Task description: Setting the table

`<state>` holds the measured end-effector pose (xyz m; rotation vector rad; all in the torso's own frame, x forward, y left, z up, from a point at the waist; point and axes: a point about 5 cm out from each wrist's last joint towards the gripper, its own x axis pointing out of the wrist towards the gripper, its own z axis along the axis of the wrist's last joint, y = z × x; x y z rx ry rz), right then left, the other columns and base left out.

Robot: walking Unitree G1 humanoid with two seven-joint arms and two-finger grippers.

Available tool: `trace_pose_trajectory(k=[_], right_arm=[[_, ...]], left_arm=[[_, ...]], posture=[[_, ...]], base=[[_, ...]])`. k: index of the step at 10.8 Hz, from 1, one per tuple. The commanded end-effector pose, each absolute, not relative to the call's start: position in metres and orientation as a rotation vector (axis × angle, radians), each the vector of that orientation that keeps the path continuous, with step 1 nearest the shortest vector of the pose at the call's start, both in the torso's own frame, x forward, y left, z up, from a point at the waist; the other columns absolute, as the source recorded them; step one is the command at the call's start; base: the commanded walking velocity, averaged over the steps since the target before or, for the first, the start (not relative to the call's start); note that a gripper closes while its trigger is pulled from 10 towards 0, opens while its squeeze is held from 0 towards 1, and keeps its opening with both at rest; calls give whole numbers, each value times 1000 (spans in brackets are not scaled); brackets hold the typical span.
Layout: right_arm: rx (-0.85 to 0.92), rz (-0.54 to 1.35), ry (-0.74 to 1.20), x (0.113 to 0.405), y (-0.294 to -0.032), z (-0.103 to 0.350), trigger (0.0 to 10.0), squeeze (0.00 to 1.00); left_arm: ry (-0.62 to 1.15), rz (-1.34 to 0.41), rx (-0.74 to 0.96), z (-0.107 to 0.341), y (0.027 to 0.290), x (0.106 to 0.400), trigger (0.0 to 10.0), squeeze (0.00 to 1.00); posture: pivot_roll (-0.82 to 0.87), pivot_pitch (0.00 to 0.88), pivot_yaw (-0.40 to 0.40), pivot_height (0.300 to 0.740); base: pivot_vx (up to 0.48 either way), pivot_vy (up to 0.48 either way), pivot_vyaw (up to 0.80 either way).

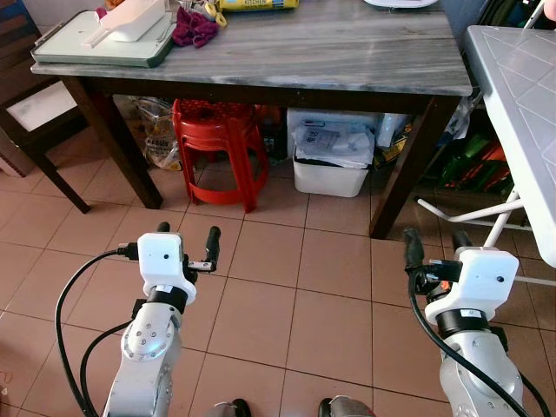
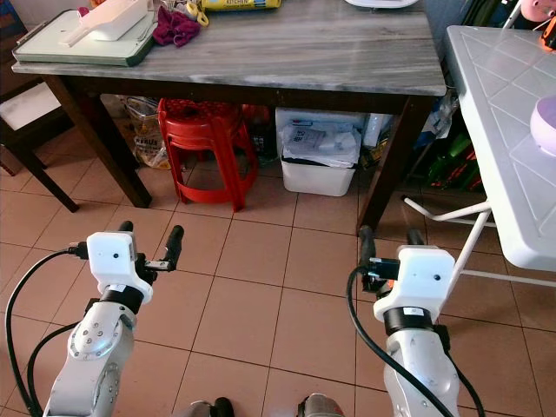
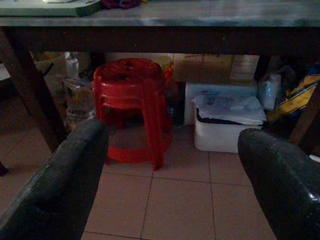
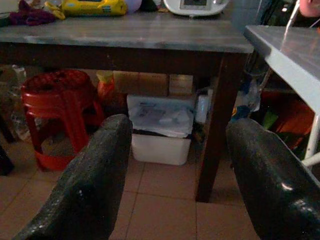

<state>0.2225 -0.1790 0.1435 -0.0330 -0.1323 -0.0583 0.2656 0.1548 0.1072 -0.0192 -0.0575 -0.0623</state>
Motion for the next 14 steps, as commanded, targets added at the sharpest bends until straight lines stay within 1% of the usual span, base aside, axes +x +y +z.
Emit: trace_pose_trajectory(k=[1,5,7,9,10,11,14], right_arm=[[-7,-34,-129,219,-176,144,10000,1000],[12,-34,-127,220,-177,144,10000,1000],[17,-32,-126,220,-176,144,10000,1000],[16,-42,-124,219,-177,145,10000,1000],[15,-46,-133,219,-178,147,10000,1000],[17,-50,-141,220,-178,150,10000,1000],[25,-80,-142,219,-180,151,10000,1000]], left_arm=[[-24,-62,-20,101,157,263,10000,0],[-8,-60,-23,99,157,263,10000,0],[27,-113,-106,95,153,261,10000,0],[-9,-93,-96,102,156,262,10000,0],[-58,-95,-93,114,154,266,10000,0],[-68,-109,-101,119,152,267,10000,0],[-32,-103,-84,114,156,265,10000,0]], posture=[[-193,180,35,740],[-194,181,34,740],[-195,184,36,740],[-196,188,38,740],[-195,191,37,740],[-195,191,37,740],[-195,193,40,740]], base=[[0,0,0],[0,0,0],[0,0,0],[0,0,0],[0,0,0],[0,0,0],[0,0,0]])
